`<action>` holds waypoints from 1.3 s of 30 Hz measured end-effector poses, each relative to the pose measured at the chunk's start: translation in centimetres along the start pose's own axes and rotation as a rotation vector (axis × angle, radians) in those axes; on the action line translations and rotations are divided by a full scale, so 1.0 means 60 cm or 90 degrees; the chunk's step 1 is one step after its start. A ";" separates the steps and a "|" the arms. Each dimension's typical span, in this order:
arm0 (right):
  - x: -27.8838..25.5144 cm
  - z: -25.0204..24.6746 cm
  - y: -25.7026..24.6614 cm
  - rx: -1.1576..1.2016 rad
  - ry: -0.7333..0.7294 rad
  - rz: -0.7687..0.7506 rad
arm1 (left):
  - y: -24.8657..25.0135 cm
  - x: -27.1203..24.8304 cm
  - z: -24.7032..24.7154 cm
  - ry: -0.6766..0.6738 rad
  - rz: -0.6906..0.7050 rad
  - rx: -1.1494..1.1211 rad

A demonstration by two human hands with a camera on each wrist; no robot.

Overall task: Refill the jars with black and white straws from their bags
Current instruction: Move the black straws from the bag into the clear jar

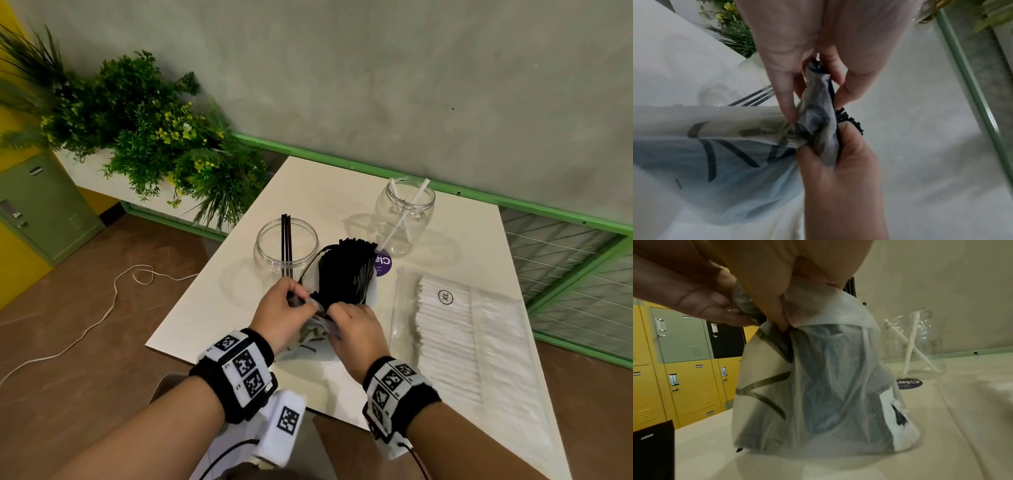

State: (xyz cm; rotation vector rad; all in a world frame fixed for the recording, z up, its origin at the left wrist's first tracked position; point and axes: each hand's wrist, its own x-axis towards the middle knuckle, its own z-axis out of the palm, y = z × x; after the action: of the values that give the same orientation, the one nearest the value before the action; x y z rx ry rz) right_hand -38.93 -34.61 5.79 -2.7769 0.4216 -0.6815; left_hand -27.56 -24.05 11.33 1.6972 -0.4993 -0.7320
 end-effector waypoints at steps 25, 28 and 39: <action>0.025 -0.039 0.006 0.236 -0.143 0.206 | 0.006 0.010 0.016 -0.007 0.035 0.001; 0.028 -0.029 0.012 0.227 -0.125 0.200 | 0.010 0.009 0.015 -0.032 0.013 -0.057; 0.030 -0.019 0.011 0.242 -0.063 0.228 | 0.017 0.007 0.001 -0.096 0.130 0.147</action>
State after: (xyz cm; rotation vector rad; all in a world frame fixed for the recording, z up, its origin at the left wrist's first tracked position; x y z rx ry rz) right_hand -38.09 -36.04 7.32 -2.2866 0.6704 -0.4764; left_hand -27.25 -24.64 12.23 1.7781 -0.8777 -0.6766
